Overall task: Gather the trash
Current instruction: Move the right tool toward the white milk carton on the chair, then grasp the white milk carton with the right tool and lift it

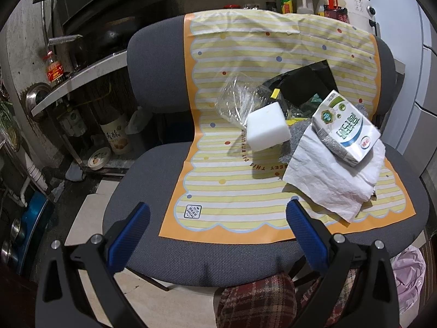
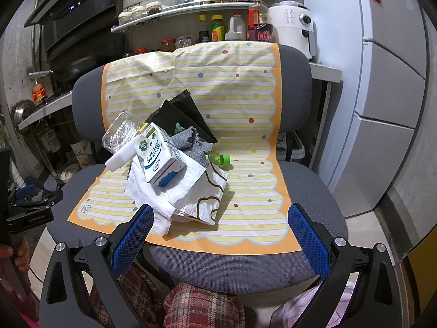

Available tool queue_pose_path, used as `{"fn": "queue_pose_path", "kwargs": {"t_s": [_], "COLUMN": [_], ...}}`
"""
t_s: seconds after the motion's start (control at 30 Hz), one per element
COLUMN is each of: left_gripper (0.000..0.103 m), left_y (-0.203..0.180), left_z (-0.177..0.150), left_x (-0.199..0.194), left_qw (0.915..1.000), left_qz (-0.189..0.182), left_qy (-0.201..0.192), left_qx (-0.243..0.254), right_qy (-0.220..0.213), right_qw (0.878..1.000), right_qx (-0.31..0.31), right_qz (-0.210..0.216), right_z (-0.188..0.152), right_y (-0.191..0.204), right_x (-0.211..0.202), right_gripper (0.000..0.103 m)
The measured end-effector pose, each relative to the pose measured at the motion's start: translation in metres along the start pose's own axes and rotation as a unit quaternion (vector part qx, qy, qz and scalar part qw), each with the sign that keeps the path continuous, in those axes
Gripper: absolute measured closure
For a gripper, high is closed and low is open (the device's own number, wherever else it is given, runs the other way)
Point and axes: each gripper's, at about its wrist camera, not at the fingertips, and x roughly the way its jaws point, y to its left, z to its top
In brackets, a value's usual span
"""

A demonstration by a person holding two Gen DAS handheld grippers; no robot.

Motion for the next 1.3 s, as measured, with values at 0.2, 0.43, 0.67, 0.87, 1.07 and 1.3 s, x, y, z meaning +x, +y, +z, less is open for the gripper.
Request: {"fn": "queue_pose_path", "kwargs": {"t_s": [0.2,0.43,0.67,0.87,1.07,1.3], "left_gripper": [0.006,0.006,0.006,0.006,0.006,0.006], "left_y": [0.002,0.006,0.005,0.000,-0.015,-0.041], "left_z": [-0.004,-0.003,0.002,0.002,0.007,0.010], "left_x": [0.024,0.054,0.072,0.078,0.072,0.059], "left_qw": [0.9996,0.9990,0.9986,0.9981,0.9973,0.9941], "left_qz": [0.001,-0.004,-0.009,-0.035,-0.063,-0.099], "left_qy": [0.027,0.044,0.053,0.050,0.031,0.006], "left_qx": [-0.002,-0.003,-0.001,0.005,0.021,0.043], "right_qy": [0.006,0.026,0.014,0.015,0.002,-0.090], "right_qw": [0.996,0.990,0.978,0.959,0.962,0.985], "right_qx": [0.028,-0.105,-0.203,-0.282,-0.272,-0.140], "right_qz": [0.090,0.086,0.037,-0.017,0.006,0.045], "right_z": [0.007,0.012,0.018,0.018,0.026,0.059], "right_y": [0.010,0.065,0.102,0.120,0.117,0.068], "right_x": [0.035,0.084,0.133,0.160,0.160,0.087], "right_gripper": [0.006,0.006,0.008,0.011,0.028,0.030]}}
